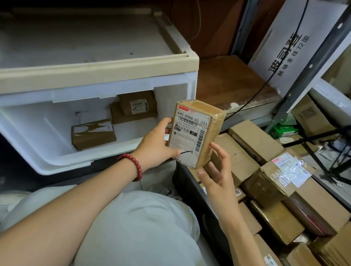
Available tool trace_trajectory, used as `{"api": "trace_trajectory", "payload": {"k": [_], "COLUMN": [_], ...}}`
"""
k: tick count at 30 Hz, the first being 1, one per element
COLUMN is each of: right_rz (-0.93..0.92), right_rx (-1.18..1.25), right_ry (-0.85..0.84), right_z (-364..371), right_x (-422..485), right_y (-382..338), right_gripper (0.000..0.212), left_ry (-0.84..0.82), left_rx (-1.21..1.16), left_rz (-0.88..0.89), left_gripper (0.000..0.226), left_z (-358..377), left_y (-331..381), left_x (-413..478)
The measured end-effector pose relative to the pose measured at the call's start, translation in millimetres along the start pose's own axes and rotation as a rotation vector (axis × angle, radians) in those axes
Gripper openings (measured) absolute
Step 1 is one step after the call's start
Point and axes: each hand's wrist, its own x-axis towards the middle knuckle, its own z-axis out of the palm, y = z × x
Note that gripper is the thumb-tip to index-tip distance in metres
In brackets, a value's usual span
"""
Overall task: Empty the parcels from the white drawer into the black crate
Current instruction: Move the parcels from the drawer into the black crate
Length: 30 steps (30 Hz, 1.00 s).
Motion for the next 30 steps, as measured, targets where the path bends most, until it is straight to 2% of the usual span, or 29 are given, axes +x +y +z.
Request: {"api": "trace_trajectory", "payload": {"k": [5,14,20,24,27,30], "right_rz": [0.03,0.028,0.002,0.014,0.004,-0.024], "right_rx": [0.038,0.072,0.034,0.052,0.036,-0.01], "right_ry": [-0.024,0.081,0.095,0.099,0.086,0.056], "right_z": [-2,-9,-8,-9,-10,-8], "right_x": [0,-2,0,0,1,2], "right_y": [-2,-3,-2,3,3,-1], "right_gripper": [0.068,0.074,0.073,0.069,0.062,0.059], "left_ry": [0.011,0.001,-0.047,-0.075,-0.082,-0.096], "left_rx": [-0.103,-0.227,-0.15,-0.022,-0.015,0.025], "left_rz": [-0.04,-0.029,0.01,0.043,0.019,0.013], "left_gripper": [0.089,0.076,0.076,0.088,0.103,0.102], "left_z": [0,2,3,1,1,3], "left_y": [0,9,10,8,6,6], "left_x": [-1,-1,-3,-3,-3,-3]}}
